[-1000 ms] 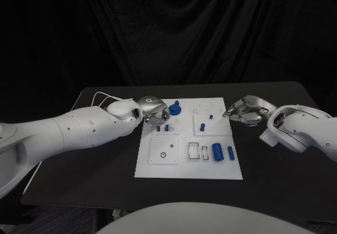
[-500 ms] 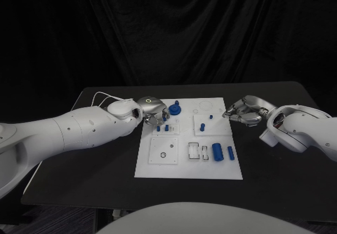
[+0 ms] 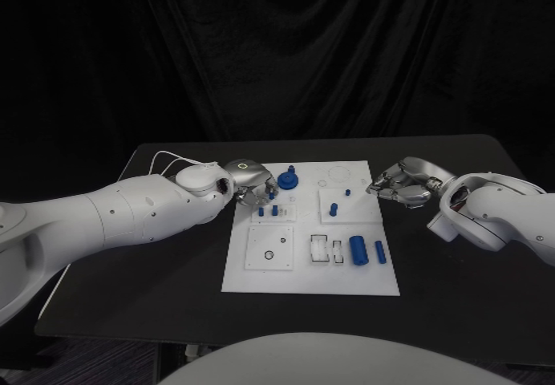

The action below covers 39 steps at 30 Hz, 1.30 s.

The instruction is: Assemble the parts on the task board

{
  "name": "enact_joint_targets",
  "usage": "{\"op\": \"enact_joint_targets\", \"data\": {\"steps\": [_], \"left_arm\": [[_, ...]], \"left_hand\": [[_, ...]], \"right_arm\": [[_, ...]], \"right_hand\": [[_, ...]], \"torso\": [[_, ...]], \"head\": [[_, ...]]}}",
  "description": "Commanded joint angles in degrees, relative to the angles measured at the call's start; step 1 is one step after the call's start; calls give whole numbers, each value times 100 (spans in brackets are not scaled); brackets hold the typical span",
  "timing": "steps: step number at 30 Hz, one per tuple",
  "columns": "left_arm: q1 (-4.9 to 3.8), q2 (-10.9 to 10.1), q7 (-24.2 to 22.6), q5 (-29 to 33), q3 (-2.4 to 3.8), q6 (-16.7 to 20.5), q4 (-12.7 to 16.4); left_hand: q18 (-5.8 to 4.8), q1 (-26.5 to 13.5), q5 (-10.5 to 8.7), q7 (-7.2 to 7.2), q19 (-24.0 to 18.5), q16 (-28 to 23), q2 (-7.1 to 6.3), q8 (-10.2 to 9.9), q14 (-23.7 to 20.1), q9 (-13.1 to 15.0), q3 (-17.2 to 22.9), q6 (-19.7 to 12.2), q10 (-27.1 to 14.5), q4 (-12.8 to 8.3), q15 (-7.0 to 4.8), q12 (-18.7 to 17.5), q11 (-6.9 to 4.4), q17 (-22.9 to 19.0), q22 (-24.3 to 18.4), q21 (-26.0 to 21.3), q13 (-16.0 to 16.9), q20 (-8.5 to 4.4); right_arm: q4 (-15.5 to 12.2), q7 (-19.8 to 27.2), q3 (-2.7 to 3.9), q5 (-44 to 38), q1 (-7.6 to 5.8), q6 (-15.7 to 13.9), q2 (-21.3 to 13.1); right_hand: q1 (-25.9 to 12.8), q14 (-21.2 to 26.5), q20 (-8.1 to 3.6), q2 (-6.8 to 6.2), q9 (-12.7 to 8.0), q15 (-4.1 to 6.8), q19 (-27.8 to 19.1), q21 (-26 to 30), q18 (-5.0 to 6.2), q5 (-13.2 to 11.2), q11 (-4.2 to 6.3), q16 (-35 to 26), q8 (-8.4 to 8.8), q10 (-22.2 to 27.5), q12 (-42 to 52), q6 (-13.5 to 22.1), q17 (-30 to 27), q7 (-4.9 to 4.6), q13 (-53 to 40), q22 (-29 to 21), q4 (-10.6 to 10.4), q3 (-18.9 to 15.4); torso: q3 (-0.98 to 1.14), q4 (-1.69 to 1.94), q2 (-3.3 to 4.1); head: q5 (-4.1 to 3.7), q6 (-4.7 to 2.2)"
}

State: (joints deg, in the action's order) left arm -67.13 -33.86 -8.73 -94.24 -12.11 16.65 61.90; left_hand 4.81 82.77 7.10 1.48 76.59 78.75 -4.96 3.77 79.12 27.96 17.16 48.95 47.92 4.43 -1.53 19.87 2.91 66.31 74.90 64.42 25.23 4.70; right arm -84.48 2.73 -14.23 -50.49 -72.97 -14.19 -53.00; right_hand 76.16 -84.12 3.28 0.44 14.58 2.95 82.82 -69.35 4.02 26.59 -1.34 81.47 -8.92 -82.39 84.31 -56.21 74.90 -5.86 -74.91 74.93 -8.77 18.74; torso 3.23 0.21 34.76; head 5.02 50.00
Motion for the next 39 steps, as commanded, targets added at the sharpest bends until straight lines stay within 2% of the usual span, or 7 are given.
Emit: {"op": "enact_joint_targets", "data": {"steps": [1,15,22,25,32,35,39], "left_arm": [[11,-18,30,-21,2,86,-20],[12,-667,576,234,2,2077,190],[11,-1398,-164,1096,1,2792,1054],[10,-1804,-650,1609,0,2896,1681],[9,-2363,-2181,3982,0,2357,2525],[9,-2511,-2894,5337,0,1604,2772],[10,-2559,-3588,6926,-1,454,2959]], "left_hand": [[58,-17,-18,-2,-48,-25,1,-26,-36,-11,-8,-65,-23,15,4,-28,-3,-3,777,-34,-4,4],[83,-101,-35,-17,-23,-124,-177,-31,-55,-171,-128,-518,23,62,7,43,28,-191,747,-166,45,14],[323,-22,295,185,-839,-1138,-162,0,-934,-336,-172,-642,-260,124,154,121,240,-1637,268,-1805,73,123],[505,-222,345,126,-1727,-2552,-188,29,-2436,-412,-295,-543,-500,290,312,214,296,-3035,-209,-3353,72,264],[301,-86,619,316,-3160,-4448,32,11,-3818,-642,-459,-379,-1490,453,938,655,505,-4086,-697,-4743,77,644],[162,9,724,433,-3889,-4849,144,-3,-4385,-703,-496,-441,-1805,432,1085,737,437,-4373,-973,-5301,27,708],[115,142,1179,392,-5374,-5749,596,11,-5747,-816,-539,-675,-2698,516,1089,774,717,-5003,-1830,-6107,-230,652]], "right_arm": [[-2,-82,3,-19,16,38,-5],[-46,-89,4,-19,11,5,-108],[-148,-54,5,-165,-193,-158,-221],[-192,-50,5,-374,-343,-227,-223],[-207,-192,5,-994,-587,-237,-48],[-170,-317,5,-1450,-654,-148,79],[-76,-529,6,-2267,-688,127,233]], "right_hand": [[-43,-212,0,27,8,-16,-36,39,78,35,9,-32,-6,45,-21,25,120,-13,-463,451,19,3],[-52,-201,1,-5,13,-18,-51,83,87,29,8,-55,-13,80,-45,18,85,-13,-420,432,35,-5],[11,-136,5,-117,32,-22,-122,256,119,23,7,-153,-37,222,-145,-8,-57,-12,-271,358,163,9],[73,-39,18,-230,53,-35,-227,498,162,-19,-3,-298,-60,580,-423,-32,-256,-21,123,254,290,23],[248,139,46,-412,137,-67,-447,974,242,46,-33,-482,-160,2002,-1598,-156,-506,-33,1566,58,544,176],[382,323,82,-566,254,-121,-647,1340,301,34,-98,-636,-242,3512,-2815,-193,-718,-83,2883,-77,737,455],[338,656,207,-686,449,-265,-1009,1830,370,-32,-260,-802,-282,4128,-3301,-1,-981,-206,3219,-198,876,728]], "torso": [[-2,5,1],[-2,-1,-1],[-15,-3,-3],[-22,2,-1],[-47,36,-1],[-70,80,10],[-121,119,35]], "head": [[1,0],[-37,0],[96,0],[72,0],[73,0],[43,0],[72,0]]}}
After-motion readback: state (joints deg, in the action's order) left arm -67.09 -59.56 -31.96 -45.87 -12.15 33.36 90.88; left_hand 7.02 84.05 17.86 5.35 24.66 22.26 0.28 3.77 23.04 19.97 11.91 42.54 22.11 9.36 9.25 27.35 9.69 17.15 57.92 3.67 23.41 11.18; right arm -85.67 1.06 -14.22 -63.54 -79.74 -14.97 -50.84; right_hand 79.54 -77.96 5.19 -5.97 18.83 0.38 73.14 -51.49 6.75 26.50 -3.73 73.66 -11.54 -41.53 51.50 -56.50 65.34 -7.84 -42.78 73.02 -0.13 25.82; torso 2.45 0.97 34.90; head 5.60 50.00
